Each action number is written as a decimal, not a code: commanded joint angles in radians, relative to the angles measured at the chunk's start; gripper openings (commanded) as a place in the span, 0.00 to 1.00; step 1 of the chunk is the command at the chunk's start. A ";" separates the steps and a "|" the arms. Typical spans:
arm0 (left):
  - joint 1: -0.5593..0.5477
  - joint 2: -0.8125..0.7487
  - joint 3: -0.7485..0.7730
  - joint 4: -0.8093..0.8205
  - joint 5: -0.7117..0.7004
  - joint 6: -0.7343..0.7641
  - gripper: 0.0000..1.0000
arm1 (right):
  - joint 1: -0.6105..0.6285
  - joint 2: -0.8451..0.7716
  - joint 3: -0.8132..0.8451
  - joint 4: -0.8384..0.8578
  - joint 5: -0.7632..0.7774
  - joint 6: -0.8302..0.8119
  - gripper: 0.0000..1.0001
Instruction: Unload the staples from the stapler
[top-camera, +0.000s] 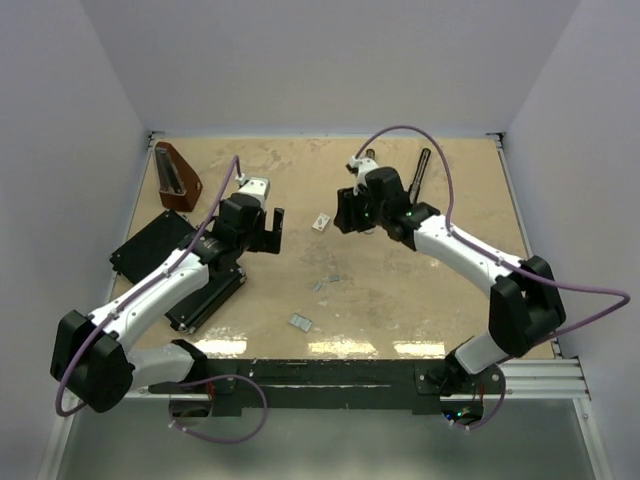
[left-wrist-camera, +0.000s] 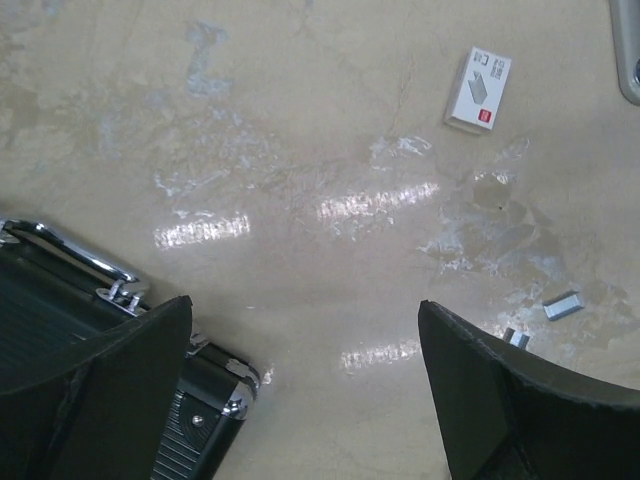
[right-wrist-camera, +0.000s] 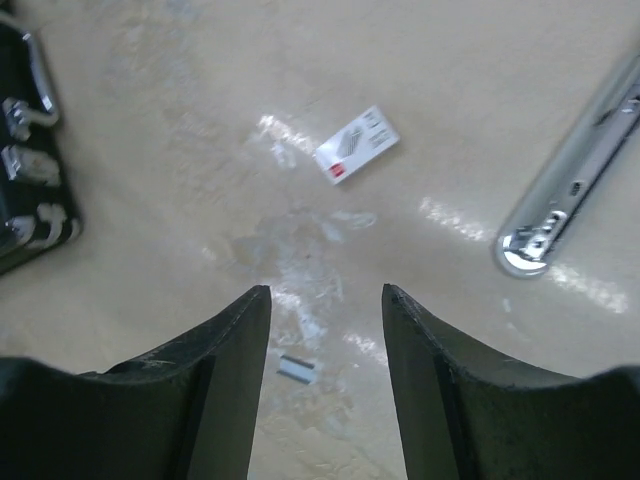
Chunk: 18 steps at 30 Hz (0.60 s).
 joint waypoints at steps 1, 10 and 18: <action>0.074 0.037 0.043 0.002 0.217 -0.083 1.00 | 0.074 -0.128 -0.160 0.192 -0.114 -0.008 0.53; 0.301 0.115 0.024 0.039 0.471 -0.141 1.00 | 0.119 -0.323 -0.431 0.269 -0.221 0.162 0.54; 0.303 0.075 0.020 0.031 0.394 -0.134 1.00 | 0.214 -0.300 -0.553 0.306 -0.330 0.159 0.48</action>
